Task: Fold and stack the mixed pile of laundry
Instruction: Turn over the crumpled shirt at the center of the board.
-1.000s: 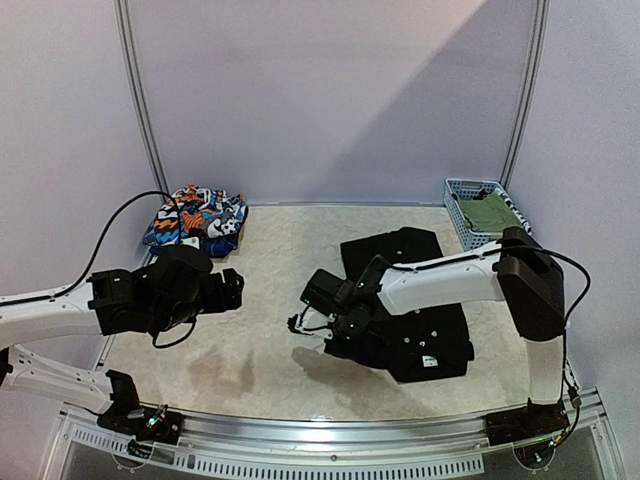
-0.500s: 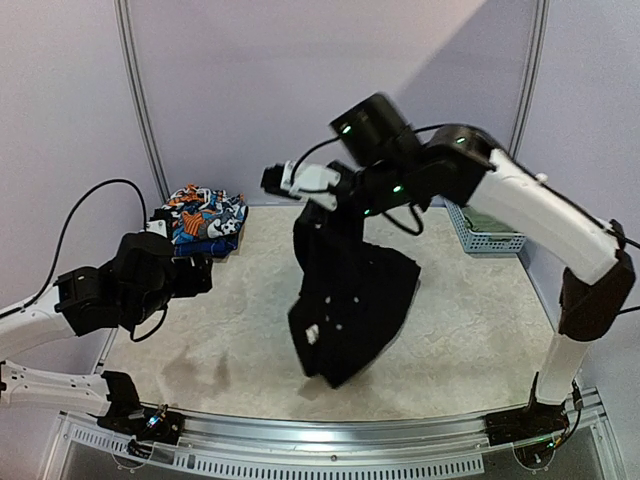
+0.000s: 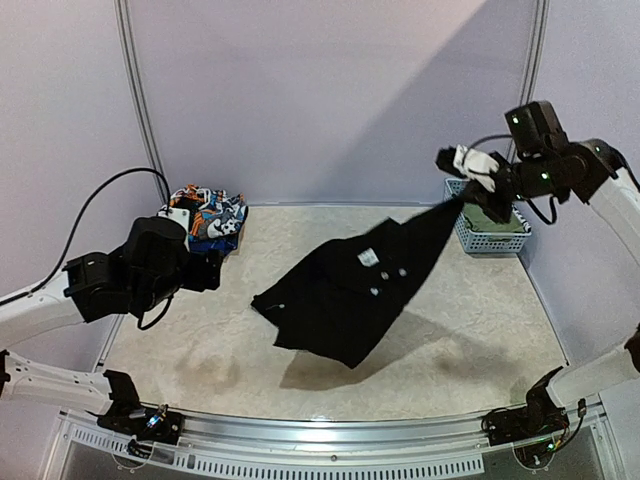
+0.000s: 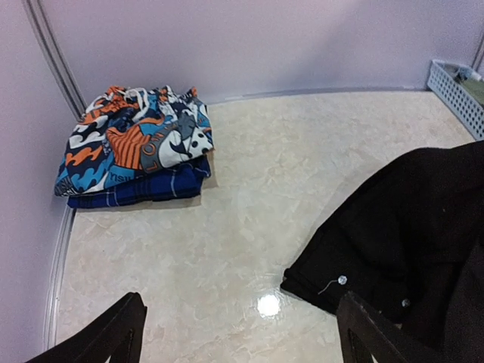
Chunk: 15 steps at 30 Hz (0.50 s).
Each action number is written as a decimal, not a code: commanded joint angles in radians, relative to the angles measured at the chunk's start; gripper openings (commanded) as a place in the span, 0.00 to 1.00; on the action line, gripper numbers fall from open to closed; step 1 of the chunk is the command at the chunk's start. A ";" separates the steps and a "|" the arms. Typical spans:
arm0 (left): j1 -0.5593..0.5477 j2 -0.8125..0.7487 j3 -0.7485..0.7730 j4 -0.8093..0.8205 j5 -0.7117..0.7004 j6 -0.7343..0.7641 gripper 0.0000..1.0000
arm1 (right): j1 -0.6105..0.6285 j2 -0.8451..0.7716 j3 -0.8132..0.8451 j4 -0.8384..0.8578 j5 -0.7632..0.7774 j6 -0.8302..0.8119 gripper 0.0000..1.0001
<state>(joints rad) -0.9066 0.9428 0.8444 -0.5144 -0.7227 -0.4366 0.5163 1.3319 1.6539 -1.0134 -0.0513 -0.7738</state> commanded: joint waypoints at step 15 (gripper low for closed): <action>0.117 1.082 0.800 -0.210 0.569 0.170 0.88 | -0.265 -0.298 -0.639 0.146 -0.180 -0.051 0.00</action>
<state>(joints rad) -0.8341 1.8843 1.4963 -0.5537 -0.2825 -0.3134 0.2916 1.0176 1.0130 -0.9611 -0.1989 -0.8455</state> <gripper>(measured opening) 0.874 0.005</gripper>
